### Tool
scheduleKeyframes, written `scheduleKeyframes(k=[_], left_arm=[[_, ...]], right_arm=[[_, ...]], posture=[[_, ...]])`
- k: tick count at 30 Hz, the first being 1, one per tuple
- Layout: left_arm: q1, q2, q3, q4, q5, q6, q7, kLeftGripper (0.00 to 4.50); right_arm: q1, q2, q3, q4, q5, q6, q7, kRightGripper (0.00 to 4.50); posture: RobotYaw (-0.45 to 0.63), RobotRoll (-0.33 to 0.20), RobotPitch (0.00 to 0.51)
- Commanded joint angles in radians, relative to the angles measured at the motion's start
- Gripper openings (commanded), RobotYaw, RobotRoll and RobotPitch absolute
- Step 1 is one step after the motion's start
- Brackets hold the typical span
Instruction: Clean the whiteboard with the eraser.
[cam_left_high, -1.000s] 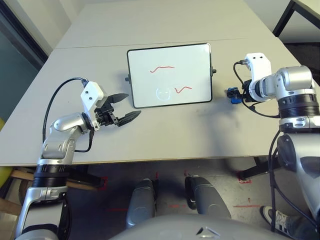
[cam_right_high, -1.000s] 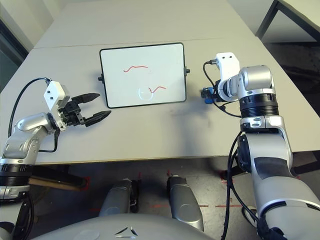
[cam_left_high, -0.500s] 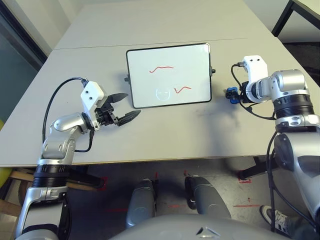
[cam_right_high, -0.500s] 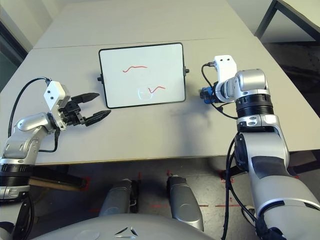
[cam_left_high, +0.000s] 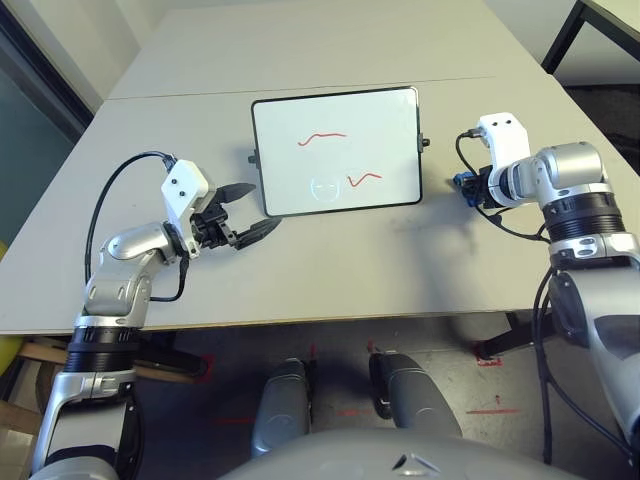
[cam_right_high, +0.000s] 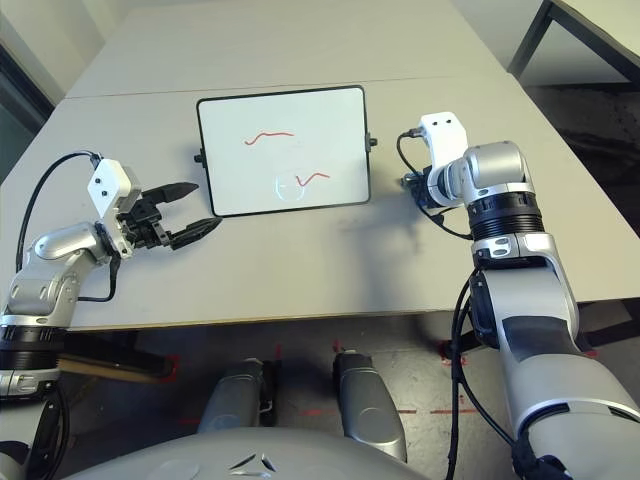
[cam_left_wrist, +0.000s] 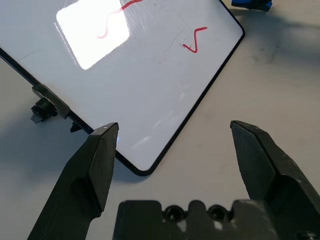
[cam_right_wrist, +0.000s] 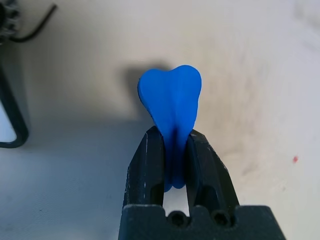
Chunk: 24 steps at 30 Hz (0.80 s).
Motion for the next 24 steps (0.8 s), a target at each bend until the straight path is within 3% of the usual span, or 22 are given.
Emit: scheduleKeyframes(k=[1, 7, 11, 24], left_arm=[[-0.009, -0.002, -0.016, -0.002, 0.011, 0.002, 0.001, 4.5], [-0.019, 0.0, -0.015, 0.007, 0.014, 0.002, 0.001, 4.5], [-0.026, -0.002, -0.018, 0.01, 0.016, 0.002, 0.002, 4.5], [-0.022, 0.0, -0.022, -0.001, 0.018, 0.011, 0.012, 4.5]], right_arm=[[0.005, -0.066, 0.117, -0.095, -0.064, -0.148, 0.111, 0.4], [-0.018, -0.207, 0.328, -0.281, -0.26, -0.467, 0.279, 0.4], [-0.031, -0.255, 0.418, -0.401, -0.381, -0.562, 0.386, 0.4], [0.008, -0.169, 0.512, -0.628, -0.606, -0.463, 0.563, 0.4]], posture=[[-0.1, 0.0, 0.095], [-0.1, 0.0, 0.094], [-0.1, 0.0, 0.092], [-0.08, 0.0, 0.083]])
